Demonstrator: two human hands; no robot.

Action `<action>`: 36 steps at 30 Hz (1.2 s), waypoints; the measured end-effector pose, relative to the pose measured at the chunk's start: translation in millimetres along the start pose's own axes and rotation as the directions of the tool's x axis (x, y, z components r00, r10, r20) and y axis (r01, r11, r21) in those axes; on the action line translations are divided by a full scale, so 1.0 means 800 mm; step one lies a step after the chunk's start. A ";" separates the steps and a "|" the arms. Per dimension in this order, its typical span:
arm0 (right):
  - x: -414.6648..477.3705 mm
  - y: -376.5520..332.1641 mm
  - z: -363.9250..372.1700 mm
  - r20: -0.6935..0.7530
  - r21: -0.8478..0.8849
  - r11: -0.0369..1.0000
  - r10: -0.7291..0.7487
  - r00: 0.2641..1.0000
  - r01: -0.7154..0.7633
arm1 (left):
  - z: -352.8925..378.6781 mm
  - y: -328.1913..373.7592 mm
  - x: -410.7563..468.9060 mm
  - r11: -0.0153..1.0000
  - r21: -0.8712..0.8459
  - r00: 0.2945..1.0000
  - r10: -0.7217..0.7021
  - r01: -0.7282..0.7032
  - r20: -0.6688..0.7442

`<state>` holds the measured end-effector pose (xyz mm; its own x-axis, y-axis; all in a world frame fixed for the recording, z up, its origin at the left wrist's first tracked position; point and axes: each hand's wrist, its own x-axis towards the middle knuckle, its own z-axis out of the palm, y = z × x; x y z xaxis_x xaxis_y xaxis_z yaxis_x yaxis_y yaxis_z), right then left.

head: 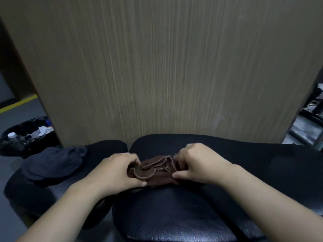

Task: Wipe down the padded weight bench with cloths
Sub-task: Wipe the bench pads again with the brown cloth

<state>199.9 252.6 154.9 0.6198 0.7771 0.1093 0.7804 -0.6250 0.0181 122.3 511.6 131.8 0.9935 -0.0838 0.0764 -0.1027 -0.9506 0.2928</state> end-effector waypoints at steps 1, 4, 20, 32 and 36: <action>-0.001 0.001 -0.004 0.023 -0.065 0.997 0.038 0.999 -0.036 | -0.001 0.000 -0.002 0.999 0.036 1.000 -0.009 0.009 0.000; -0.001 -0.013 -0.014 0.082 -0.163 0.978 0.146 0.986 -0.131 | -0.003 0.004 -0.005 0.992 0.121 0.999 -0.033 0.033 -0.008; 0.014 0.015 0.026 0.143 0.257 0.965 0.010 0.990 -0.047 | 0.017 -0.001 0.003 0.999 -0.017 0.998 -0.026 0.027 0.056; -0.084 0.035 -0.005 0.161 0.292 0.936 0.154 0.975 -0.196 | 0.027 0.076 0.017 0.977 0.035 0.974 0.206 -0.209 0.091; -0.142 0.044 -0.031 0.149 0.257 0.927 0.241 0.959 -0.273 | 0.035 0.128 0.021 0.953 0.038 0.951 0.296 -0.300 0.093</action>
<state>154.7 140.4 167.4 0.7950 0.6054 -0.0388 0.5754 -0.7727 -0.2682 129.4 404.7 136.2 0.9186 -0.3887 0.0709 -0.3945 -0.8922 0.2199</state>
